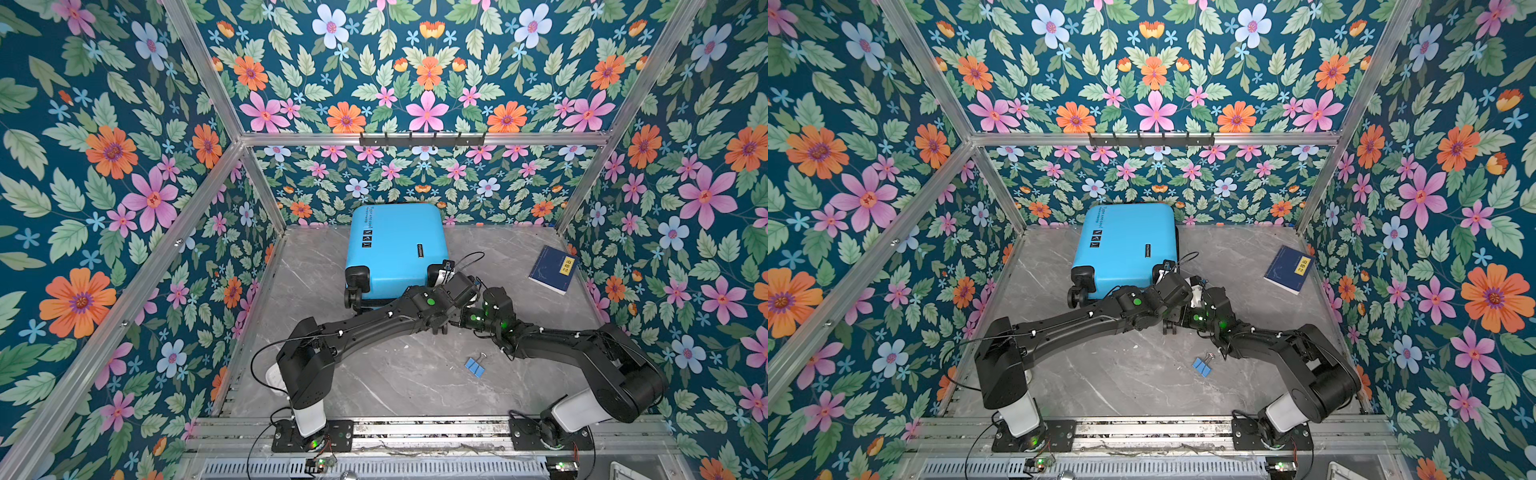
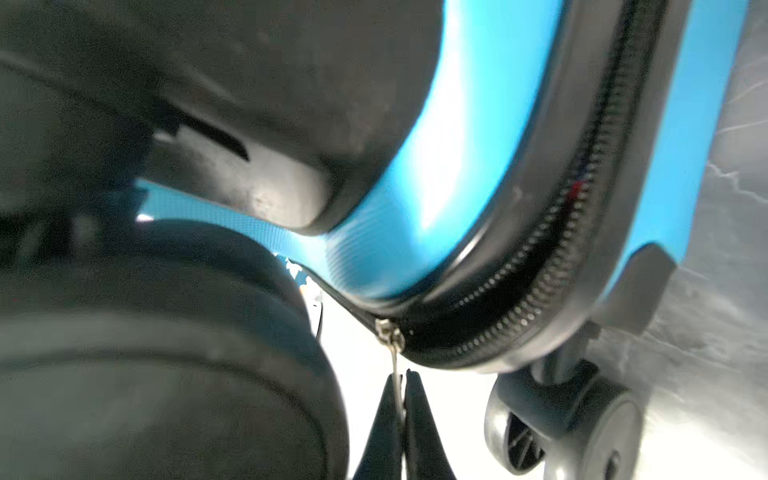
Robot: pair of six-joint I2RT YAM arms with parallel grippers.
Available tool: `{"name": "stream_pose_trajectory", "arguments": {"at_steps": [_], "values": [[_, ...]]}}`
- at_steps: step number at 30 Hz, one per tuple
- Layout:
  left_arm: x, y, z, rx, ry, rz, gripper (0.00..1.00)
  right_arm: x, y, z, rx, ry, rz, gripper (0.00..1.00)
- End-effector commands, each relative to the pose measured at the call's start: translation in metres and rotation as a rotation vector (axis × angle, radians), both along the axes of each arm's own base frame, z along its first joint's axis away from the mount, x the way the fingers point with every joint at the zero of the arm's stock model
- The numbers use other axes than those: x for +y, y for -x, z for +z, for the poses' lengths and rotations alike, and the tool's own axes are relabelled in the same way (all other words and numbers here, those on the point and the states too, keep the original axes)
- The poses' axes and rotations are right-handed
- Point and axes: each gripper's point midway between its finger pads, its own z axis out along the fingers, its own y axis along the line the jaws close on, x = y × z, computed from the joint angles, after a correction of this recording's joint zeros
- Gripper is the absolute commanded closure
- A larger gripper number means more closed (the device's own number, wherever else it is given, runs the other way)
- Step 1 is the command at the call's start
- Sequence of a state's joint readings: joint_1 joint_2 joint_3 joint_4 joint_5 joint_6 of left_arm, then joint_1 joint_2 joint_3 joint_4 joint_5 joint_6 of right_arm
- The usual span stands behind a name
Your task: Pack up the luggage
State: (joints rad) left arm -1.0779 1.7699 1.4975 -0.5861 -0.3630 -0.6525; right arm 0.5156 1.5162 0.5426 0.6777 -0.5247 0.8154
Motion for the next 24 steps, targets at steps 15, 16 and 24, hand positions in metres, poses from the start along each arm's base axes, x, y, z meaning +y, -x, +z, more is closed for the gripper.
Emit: {"name": "stream_pose_trajectory", "arguments": {"at_steps": [15, 16, 24], "values": [[0.020, 0.000, 0.018, -0.031, -0.023, -0.050, 1.00, -0.027, 0.002, 0.004, 0.004, 0.166, -0.087, 1.00], [0.021, 0.000, 0.020, -0.033, -0.020, -0.049, 1.00, -0.029, 0.002, 0.003, 0.005, 0.175, -0.092, 1.00], [0.031, 0.002, 0.028, -0.047, -0.018, -0.046, 1.00, -0.043, 0.000, 0.003, 0.006, 0.193, -0.136, 1.00]]}}
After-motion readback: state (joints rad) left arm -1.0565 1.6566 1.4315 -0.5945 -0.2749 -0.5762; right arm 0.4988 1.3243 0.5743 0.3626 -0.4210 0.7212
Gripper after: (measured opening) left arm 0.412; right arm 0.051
